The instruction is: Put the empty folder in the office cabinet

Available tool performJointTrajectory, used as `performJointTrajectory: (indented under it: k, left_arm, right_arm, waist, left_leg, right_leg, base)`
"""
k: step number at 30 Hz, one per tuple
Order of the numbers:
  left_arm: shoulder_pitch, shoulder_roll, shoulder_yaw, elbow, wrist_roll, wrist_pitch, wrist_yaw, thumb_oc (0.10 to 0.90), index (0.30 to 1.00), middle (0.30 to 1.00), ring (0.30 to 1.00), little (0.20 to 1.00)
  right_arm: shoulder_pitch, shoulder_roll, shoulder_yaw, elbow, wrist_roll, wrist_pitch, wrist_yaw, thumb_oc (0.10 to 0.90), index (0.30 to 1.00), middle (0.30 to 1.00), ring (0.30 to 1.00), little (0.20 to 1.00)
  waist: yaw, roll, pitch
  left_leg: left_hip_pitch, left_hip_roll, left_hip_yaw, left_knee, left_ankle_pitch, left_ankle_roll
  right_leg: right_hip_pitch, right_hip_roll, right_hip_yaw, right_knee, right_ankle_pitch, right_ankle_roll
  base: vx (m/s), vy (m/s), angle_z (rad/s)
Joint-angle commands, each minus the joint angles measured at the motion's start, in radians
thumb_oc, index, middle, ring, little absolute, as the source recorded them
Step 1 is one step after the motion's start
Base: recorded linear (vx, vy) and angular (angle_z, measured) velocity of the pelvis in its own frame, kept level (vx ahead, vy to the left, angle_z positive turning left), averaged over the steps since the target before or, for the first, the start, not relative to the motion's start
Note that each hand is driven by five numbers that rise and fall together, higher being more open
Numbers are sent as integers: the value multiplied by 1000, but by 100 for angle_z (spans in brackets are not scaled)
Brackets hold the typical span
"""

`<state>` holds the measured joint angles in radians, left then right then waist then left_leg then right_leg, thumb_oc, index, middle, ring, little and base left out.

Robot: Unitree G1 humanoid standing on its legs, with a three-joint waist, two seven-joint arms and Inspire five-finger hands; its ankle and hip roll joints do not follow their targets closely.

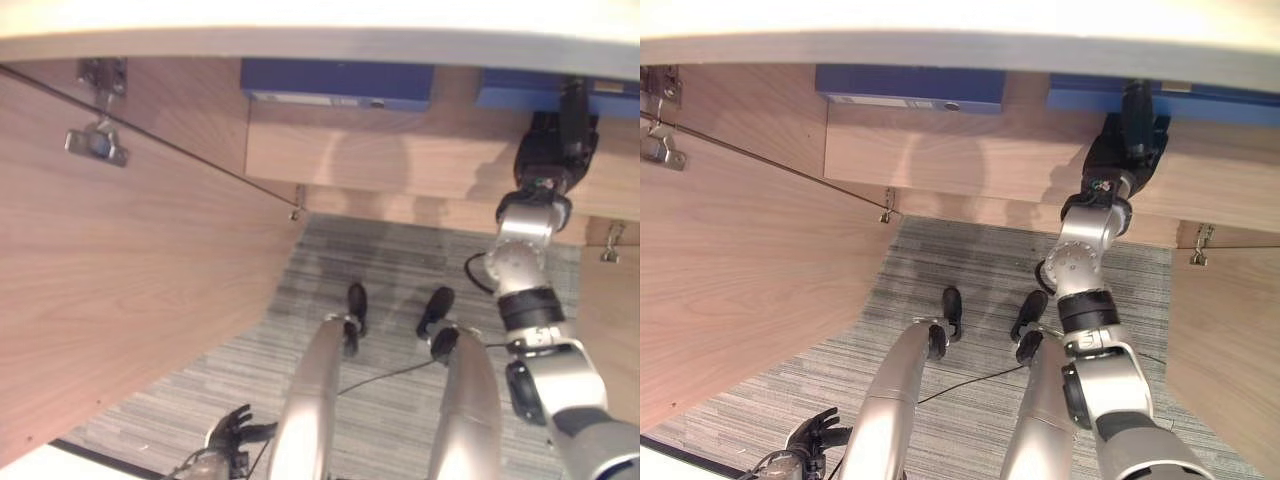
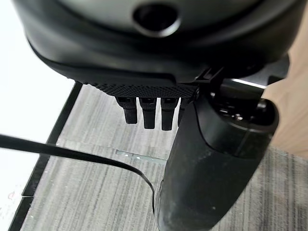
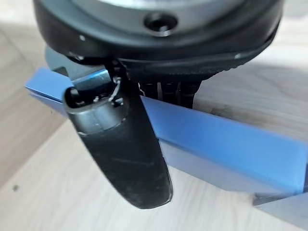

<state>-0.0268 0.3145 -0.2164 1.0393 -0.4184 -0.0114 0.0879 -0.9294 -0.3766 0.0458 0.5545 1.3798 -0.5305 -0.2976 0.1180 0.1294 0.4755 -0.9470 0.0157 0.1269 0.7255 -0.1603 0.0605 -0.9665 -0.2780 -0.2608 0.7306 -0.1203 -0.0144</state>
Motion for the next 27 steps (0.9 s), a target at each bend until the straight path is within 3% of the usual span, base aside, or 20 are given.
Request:
performJointTrajectory:
  k: [1,2,3,4,6,7,8,9,10,14,19,27]
  left_arm:
    - [83,117,-11,77,12,-2,-4,800,900,900,900,900]
    - [82,116,-10,77,12,-2,-4,800,900,900,900,900]
    - [83,130,-10,81,16,-4,-16,800,900,900,900,900]
    - [82,127,-9,81,16,-4,-16,800,900,900,900,900]
    - [81,143,-12,85,26,-3,-35,800,900,900,900,900]
    - [75,154,-9,90,31,-4,-52,800,900,900,900,900]
    - [74,151,-8,90,31,-4,-52,800,900,900,900,900]
    - [65,158,-4,98,42,-1,-63,800,900,900,900,900]
    - [62,158,-3,99,44,-1,-66,800,900,900,900,900]
    - [61,151,-6,101,47,-4,-67,800,900,900,900,900]
    - [46,124,-2,98,25,-4,-51,800,900,900,900,900]
    - [63,104,6,43,17,-10,-47,800,900,900,900,900]
  right_arm:
    - [-103,-112,77,-34,-5,64,125,800,900,900,900,900]
    - [-109,-114,79,-28,-1,65,129,800,900,900,900,900]
    - [-149,-163,150,45,-37,140,140,800,900,900,900,900]
    - [-156,-165,152,52,-35,142,143,800,900,900,900,900]
    - [-197,-222,255,144,-121,254,154,800,900,900,900,900]
    - [-233,-267,353,245,-224,358,179,800,900,900,900,900]
    - [-241,-267,357,251,-223,360,182,800,900,900,900,900]
    - [-261,-289,431,322,-311,432,207,800,900,900,900,900]
    - [-257,-287,449,338,-330,450,221,800,900,900,900,900]
    - [-205,-236,404,309,-242,428,258,800,900,900,900,900]
    - [-83,-111,230,288,-80,349,268,800,900,900,900,900]
    - [77,-24,114,143,46,278,343,800,900,900,900,900]
  waist:
    - [34,9,-16]
    - [33,10,-14]
    - [40,3,-17]
    - [39,5,-15]
    - [45,-4,-14]
    - [45,-10,-11]
    - [44,-8,-9]
    - [43,-14,-5]
    - [42,-17,-4]
    - [39,-19,2]
    - [34,-15,11]
    - [27,-1,13]
  left_leg:
    - [10,3,-65,-103,-20,-53]
    - [10,3,-65,-103,-20,-53]
    - [10,5,-63,-104,-17,-55]
    - [10,6,-62,-105,-17,-55]
    - [8,9,-61,-108,-10,-57]
    - [8,11,-59,-113,-4,-57]
    - [8,11,-59,-114,-3,-58]
    - [8,13,-57,-117,1,-59]
    - [8,13,-56,-119,3,-59]
    - [15,13,-54,-122,4,-60]
    - [48,13,-48,-133,-1,-59]
    - [85,8,-43,-161,-1,-61]
  right_leg:
    - [75,15,-25,3,-99,60]
    - [75,15,-25,2,-98,60]
    - [75,15,-27,-4,-93,58]
    - [74,16,-27,-5,-92,58]
    - [74,14,-30,-15,-83,56]
    - [72,13,-31,-24,-75,53]
    - [73,14,-32,-25,-74,53]
    - [75,13,-34,-33,-69,51]
    - [77,14,-35,-37,-67,51]
    - [84,16,-35,-41,-68,50]
    - [115,22,-32,-58,-67,55]
    - [154,21,-37,-91,-61,64]
  base:
    - [0,0,0]
    - [0,0,0]
    - [0,0,0]
    - [0,0,0]
    - [-19,-4,-2]
    - [-28,-3,-3]
    - [-35,-6,-6]
    - [-24,-5,-8]
    - [-23,-5,-11]
    - [-5,0,-8]
    - [5,6,1]
    - [0,1,0]
